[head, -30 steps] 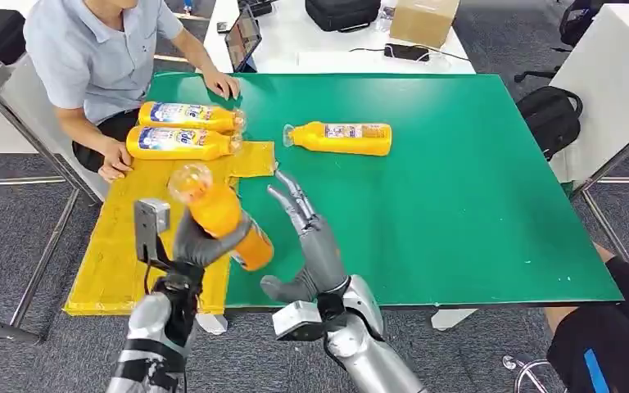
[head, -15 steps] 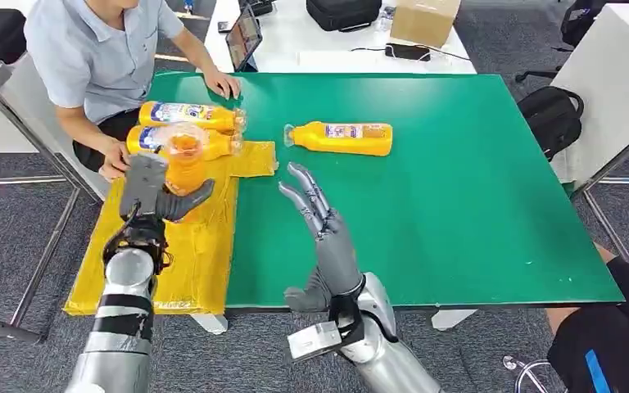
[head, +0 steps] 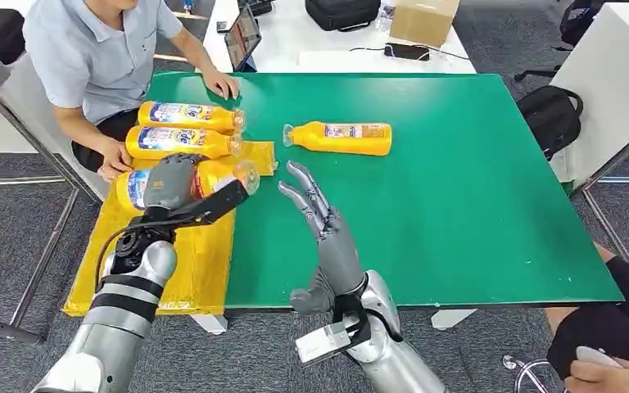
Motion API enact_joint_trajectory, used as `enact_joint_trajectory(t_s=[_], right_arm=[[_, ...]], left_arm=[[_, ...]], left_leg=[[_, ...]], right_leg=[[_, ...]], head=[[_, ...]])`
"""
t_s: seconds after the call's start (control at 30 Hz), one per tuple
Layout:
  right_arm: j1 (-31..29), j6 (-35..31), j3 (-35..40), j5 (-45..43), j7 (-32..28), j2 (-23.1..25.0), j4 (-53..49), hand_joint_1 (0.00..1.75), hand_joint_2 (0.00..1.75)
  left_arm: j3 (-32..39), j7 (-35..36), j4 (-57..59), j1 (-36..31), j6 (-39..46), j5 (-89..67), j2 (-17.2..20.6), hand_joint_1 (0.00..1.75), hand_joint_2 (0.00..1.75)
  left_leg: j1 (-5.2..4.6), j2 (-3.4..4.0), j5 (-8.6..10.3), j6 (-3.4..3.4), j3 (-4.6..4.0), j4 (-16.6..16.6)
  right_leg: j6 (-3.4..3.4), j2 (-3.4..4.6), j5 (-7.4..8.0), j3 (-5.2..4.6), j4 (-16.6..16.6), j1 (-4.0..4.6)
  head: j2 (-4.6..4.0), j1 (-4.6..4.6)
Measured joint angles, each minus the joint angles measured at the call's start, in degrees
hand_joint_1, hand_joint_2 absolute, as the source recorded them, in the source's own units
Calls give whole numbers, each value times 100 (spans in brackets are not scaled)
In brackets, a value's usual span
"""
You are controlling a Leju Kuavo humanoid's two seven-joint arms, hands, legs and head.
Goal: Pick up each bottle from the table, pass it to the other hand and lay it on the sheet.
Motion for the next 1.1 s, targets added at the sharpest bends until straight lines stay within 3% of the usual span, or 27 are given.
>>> enact_joint_trajectory(t_s=[0.5,0.53,0.57,0.6,0.63,0.67,0.8,1.1], right_arm=[[-176,319,203,-417,0,0,77,0,0],[-184,348,210,-459,0,0,81,0,0],[-194,376,219,-492,0,0,83,0,0],[-206,411,225,-520,0,2,87,0,0],[-212,422,227,-525,0,2,90,0,0],[-219,435,234,-525,0,4,94,0,0],[-246,477,267,-527,0,7,116,0,0],[-285,461,402,-739,0,2,195,0,0]], left_arm=[[68,395,2588,-659,-46,-286,131,169,175],[72,463,2708,-711,-55,-319,138,124,175],[79,523,2809,-755,-79,-350,142,105,175],[103,590,2927,-793,-107,-354,149,105,175],[120,610,2997,-815,-120,-354,151,14,175],[144,601,3075,-840,-125,-337,153,0,175],[369,227,3268,-913,-281,127,155,0,175],[1259,-1694,3318,-899,-1550,1736,173,0,175]], left_leg=[[0,0,1,-1,2,0],[0,0,1,-1,3,0],[0,0,1,-1,4,0],[0,0,1,-1,6,-1],[0,1,1,-1,8,-1],[0,0,1,-1,10,-1],[0,1,1,-2,19,-1],[-1,-30,6,1,36,-2]], right_leg=[[0,-1,0,8,2,0],[0,-1,0,8,2,0],[0,-1,0,8,3,0],[0,-1,0,9,3,0],[0,-1,0,11,3,0],[0,-1,0,13,5,0],[0,-1,0,18,10,0],[-5,-32,-7,49,8,-2]], head=[[0,-2],[0,0],[0,0],[0,-2],[0,0],[0,-2],[0,-2],[0,-2]])
